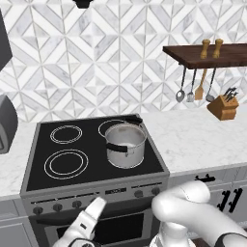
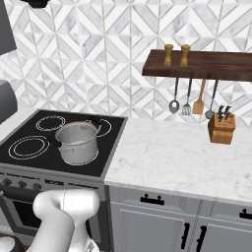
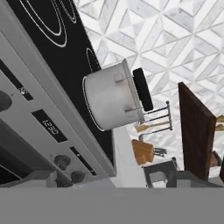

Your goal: Turn off the front right burner of the stove.

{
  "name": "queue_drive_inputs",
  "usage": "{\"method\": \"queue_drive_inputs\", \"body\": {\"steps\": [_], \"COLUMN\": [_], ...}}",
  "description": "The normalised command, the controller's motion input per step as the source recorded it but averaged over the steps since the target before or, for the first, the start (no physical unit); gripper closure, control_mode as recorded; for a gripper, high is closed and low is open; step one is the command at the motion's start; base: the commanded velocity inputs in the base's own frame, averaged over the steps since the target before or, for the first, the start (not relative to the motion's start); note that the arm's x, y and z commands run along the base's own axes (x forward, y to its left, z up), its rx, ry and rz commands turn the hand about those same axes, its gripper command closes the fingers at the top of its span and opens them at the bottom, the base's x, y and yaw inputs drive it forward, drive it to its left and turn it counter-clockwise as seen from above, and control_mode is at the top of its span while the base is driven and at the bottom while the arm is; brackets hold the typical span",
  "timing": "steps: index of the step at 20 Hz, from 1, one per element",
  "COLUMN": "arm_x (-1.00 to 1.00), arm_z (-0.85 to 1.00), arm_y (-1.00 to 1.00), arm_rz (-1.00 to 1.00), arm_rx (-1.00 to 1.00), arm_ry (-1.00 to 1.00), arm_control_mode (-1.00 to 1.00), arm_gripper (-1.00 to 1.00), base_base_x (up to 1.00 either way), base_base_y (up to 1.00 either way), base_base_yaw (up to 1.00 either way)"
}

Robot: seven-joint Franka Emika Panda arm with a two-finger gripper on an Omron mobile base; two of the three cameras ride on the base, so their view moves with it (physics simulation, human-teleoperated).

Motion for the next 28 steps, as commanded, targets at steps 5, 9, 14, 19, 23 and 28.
{"method": "queue_drive_inputs", "body": {"steps": [5,9,14,19,23,28], "arm_x": [0.13,0.03,0.3,0.37,0.13,0.01], "arm_z": [-0.11,-0.39,-0.13,0.0,-0.14,-0.2], "arm_y": [-0.32,-0.64,-0.31,0.06,0.05,0.49], "arm_rz": [0.21,0.26,0.14,0.0,0.0,0.0], "arm_rx": [0.16,0.09,0.06,0.0,0.0,-0.01], "arm_ry": [0.0,0.06,0.02,0.01,0.0,0.0], "arm_control_mode": [-1.0,-1.0,-1.0,-1.0,-1.0,-1.0], "arm_gripper": [-1.0,-1.0,-1.0,-1.0,-1.0,-1.0], "base_base_x": [0.0,0.0,0.0,0.0,0.0,0.0], "base_base_y": [0.0,0.0,0.0,0.0,0.0,0.0], "base_base_yaw": [0.0,0.0,0.0,0.0,0.0,0.0]}}
